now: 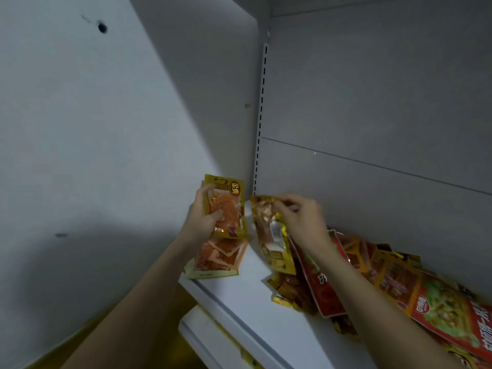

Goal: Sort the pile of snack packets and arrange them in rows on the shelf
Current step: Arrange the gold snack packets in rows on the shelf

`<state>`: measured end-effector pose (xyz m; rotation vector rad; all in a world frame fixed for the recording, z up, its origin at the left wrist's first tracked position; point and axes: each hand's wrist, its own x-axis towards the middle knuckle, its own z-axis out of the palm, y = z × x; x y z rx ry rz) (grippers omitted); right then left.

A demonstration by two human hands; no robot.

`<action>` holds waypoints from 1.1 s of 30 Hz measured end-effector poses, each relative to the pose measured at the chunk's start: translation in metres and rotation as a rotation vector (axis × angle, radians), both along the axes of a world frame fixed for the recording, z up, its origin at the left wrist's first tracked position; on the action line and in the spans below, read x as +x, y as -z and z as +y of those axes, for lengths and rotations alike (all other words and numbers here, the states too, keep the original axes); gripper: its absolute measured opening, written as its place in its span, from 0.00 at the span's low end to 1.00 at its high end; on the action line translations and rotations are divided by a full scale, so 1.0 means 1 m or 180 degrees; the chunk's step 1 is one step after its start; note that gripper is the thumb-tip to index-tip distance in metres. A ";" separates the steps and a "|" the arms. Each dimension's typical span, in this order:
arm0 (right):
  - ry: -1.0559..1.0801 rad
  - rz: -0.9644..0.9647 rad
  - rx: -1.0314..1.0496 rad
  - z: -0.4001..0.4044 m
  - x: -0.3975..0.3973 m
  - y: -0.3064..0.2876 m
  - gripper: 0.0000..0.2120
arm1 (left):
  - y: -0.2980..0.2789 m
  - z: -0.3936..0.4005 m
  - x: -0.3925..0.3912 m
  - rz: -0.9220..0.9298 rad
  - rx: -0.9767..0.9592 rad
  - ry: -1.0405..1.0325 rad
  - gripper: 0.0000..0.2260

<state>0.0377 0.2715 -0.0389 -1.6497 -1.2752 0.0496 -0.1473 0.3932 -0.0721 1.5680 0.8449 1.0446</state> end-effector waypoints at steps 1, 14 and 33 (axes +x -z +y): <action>0.0032 0.0409 0.0179 -0.002 0.001 -0.008 0.06 | -0.002 -0.002 0.000 0.0106 0.0035 0.0033 0.19; -0.1369 0.0391 -0.0307 -0.017 0.003 0.011 0.15 | -0.009 -0.012 0.019 -0.0508 -0.1779 0.0600 0.29; -0.0205 -0.0114 -0.0728 -0.027 0.014 0.018 0.21 | 0.009 -0.047 0.022 -0.0124 -0.0534 0.0785 0.10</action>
